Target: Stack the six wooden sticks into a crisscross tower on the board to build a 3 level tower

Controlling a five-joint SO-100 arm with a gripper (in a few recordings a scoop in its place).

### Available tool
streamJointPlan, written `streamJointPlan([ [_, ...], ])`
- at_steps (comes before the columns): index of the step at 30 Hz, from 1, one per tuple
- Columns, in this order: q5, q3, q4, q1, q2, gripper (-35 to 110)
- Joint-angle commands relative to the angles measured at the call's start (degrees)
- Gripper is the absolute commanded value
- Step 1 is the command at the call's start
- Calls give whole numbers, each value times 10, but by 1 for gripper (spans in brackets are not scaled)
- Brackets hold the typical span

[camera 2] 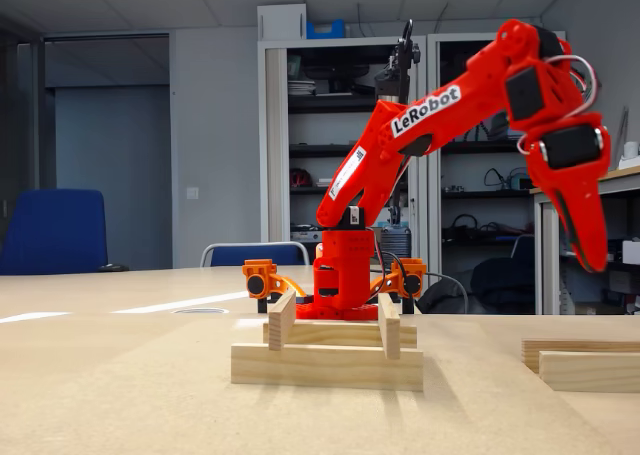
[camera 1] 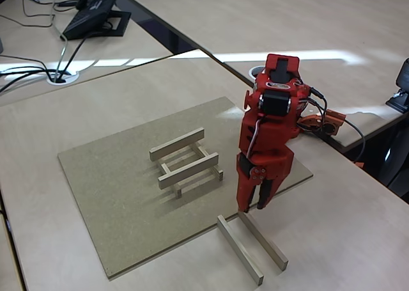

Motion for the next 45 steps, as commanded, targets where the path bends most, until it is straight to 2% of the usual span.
streamJointPlan([
  [1, 10, -19, 17, -20, 0, 16],
  [27, 33, -149, 30, -43, -144, 18],
  [45, 38, -299, 40, -47, -262, 17],
])
